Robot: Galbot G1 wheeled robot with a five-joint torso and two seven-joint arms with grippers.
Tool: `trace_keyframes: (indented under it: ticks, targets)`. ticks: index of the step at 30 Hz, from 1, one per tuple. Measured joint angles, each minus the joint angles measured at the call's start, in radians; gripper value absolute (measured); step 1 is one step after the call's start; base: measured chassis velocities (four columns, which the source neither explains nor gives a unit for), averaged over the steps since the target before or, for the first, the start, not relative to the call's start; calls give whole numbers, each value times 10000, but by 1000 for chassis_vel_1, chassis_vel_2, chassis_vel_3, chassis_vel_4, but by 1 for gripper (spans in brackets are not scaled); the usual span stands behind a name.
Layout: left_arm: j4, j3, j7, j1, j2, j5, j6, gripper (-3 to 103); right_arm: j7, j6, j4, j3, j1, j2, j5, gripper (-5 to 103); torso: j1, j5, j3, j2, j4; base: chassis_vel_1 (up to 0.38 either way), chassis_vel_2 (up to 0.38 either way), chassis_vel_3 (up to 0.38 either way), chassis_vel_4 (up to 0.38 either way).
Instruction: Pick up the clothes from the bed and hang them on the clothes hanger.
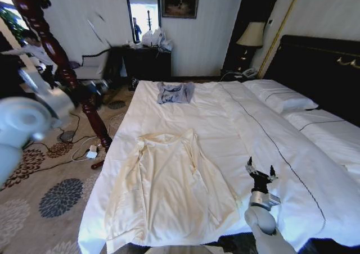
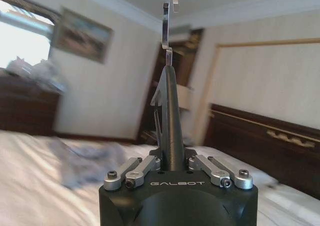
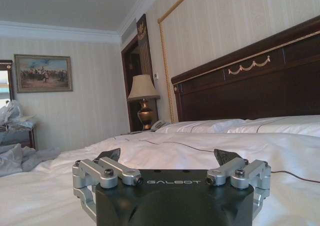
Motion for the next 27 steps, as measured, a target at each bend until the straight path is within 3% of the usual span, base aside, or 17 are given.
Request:
trace_keyframes:
  ticks: [1, 3, 5, 6, 10, 11, 12, 16, 17, 19, 24, 25, 27]
  targets:
    - [169, 417, 476, 43, -175, 234, -443, 18, -2, 3, -25, -32, 30, -9, 45, 100, 0, 1, -1, 1, -5, 0, 0, 0, 0]
    - [232, 548, 626, 49, -238, 324, -551, 18, -12, 7, -32, -52, 42, -13, 76, 100, 0, 3, -1, 1, -5, 0, 0, 0, 0]
    - [683, 1244, 1445, 114, -639, 753, -843, 18, -234, 100, -45, -229, 125, -126, 544, 100, 2, 1, 1, 0, -5, 0, 0, 0, 0]
    - [683, 1244, 1445, 114, -639, 753, -843, 18, -234, 100, -45, -229, 125, -126, 544, 100, 2, 1, 1, 0, -5, 0, 0, 0, 0]
    - [1202, 1937, 3062, 238, -896, 1192, -832, 18, -1627, 457, 251, -786, 357, -971, 2980, 100, 2, 3, 1, 0, 0, 0, 0, 0, 0]
    - [1280, 2074, 3450, 236, -904, 1291, -825, 18, -2060, 485, 368, -941, 474, -1306, 3960, 100, 2, 5, 1, 0, 1, 0, 0, 0, 0]
    - [1280, 2074, 3450, 236, -904, 1291, -825, 18, -2060, 485, 368, -941, 474, -1306, 3960, 100, 2, 5, 1, 0, 1, 0, 0, 0, 0]
    - [1510, 2517, 4858, 187, -776, 1998, -798, 18, -3009, 204, 774, -1572, 1171, -2461, 6886, 100, 2, 7, 1, -1, -2, 0, 0, 0, 0]
    - [1510, 2517, 4858, 187, -776, 1998, -798, 18, -3009, 204, 774, -1572, 1171, -2461, 6886, 100, 2, 7, 1, -1, -2, 0, 0, 0, 0]
    - [1606, 2695, 5556, 195, -691, 2303, -792, 18, -3177, -85, 857, -1964, 1867, -2844, 7688, 100, 2, 3, 1, 0, 3, 0, 0, 0, 0]
    - [2324, 3425, 6313, -345, -973, 2451, -732, 18, -3034, -260, 628, -2251, 2343, -2956, 7051, 100, 2, 5, 0, 0, 11, 0, 0, 0, 0]
    - [2854, 3672, 6596, -602, -1229, 2503, -676, 18, -2765, -295, 432, -2277, 2330, -2888, 6348, 100, 3, -1, 1, -1, -14, 0, 0, 0, 0]
    - [3131, 3741, 6718, -645, -1355, 2548, -648, 18, -2510, -378, 286, -2301, 2312, -2828, 5830, 100, 3, 3, 1, -1, -15, 0, 0, 0, 0]
